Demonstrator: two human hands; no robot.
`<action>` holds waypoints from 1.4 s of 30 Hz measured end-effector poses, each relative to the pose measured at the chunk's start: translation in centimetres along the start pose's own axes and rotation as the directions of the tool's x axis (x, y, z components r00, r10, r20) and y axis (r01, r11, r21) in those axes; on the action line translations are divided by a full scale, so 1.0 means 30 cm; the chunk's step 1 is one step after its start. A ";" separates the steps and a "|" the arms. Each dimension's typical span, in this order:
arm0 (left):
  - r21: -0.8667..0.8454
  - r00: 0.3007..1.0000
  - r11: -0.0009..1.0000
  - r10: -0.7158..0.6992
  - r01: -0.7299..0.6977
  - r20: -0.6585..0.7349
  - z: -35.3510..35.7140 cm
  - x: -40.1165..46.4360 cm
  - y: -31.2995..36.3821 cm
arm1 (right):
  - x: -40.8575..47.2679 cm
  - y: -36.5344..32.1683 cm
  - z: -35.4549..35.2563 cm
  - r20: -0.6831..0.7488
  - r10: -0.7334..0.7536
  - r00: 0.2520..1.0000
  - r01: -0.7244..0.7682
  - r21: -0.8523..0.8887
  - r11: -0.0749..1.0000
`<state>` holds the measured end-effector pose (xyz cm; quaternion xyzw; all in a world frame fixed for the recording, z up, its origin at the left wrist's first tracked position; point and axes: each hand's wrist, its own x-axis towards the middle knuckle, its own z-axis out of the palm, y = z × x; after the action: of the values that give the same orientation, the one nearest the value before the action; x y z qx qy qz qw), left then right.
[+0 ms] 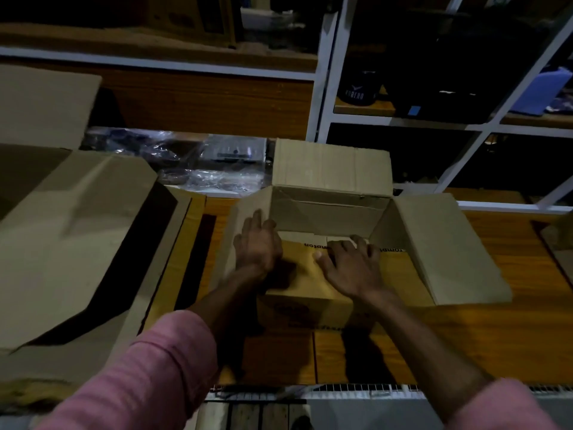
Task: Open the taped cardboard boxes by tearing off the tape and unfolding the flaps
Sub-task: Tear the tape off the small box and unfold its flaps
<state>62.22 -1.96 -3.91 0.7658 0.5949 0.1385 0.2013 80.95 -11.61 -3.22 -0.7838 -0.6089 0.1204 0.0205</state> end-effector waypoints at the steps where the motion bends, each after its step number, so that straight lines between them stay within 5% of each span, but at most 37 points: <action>1: 0.011 0.999 0.999 0.030 -0.030 -0.026 -0.003 0.003 0.004 | 0.021 0.010 -0.011 0.036 0.004 0.999 -0.004 0.008 1.000; 5: 0.089 0.978 0.975 0.206 -0.203 -0.025 -0.036 0.004 0.033 | 0.061 0.017 -0.096 0.035 -0.003 0.999 -0.001 0.103 0.995; 9: 0.097 0.970 0.971 0.227 -0.219 -0.083 -0.113 -0.034 0.095 | 0.036 -0.020 -0.219 -0.100 -0.033 0.994 0.058 0.256 0.965; 16: 0.051 0.922 0.944 0.328 -0.325 -0.207 -0.294 -0.186 0.205 | -0.137 -0.045 -0.411 -0.296 -0.061 0.953 0.117 0.177 0.977; 18: 0.016 0.929 0.939 0.343 -0.345 -0.139 -0.313 -0.238 0.212 | -0.186 -0.036 -0.445 -0.274 -0.028 0.961 0.091 0.219 0.971; 22: -0.040 0.910 0.925 0.380 -0.379 0.163 -0.326 -0.337 0.202 | -0.300 -0.045 -0.463 0.032 -0.007 0.999 -0.001 0.247 0.969; 26: -0.205 0.773 0.918 0.397 -0.340 0.494 -0.295 -0.388 0.175 | -0.374 -0.044 -0.360 0.265 0.025 0.964 -0.090 0.235 0.968; 29: -0.173 0.710 0.926 0.369 -0.335 0.600 -0.231 -0.419 0.143 | -0.407 -0.043 -0.272 0.304 0.038 0.952 -0.113 0.232 0.966; 42: 0.196 0.912 0.909 0.310 -0.368 0.269 0.041 -0.399 0.063 | -0.379 0.057 -0.077 0.165 -0.037 0.986 0.016 0.129 0.992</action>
<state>61.34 -14.10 -3.76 0.8875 0.4366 0.0075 0.1471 80.45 -22.71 0.59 -0.7600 -0.6099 0.2238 0.0208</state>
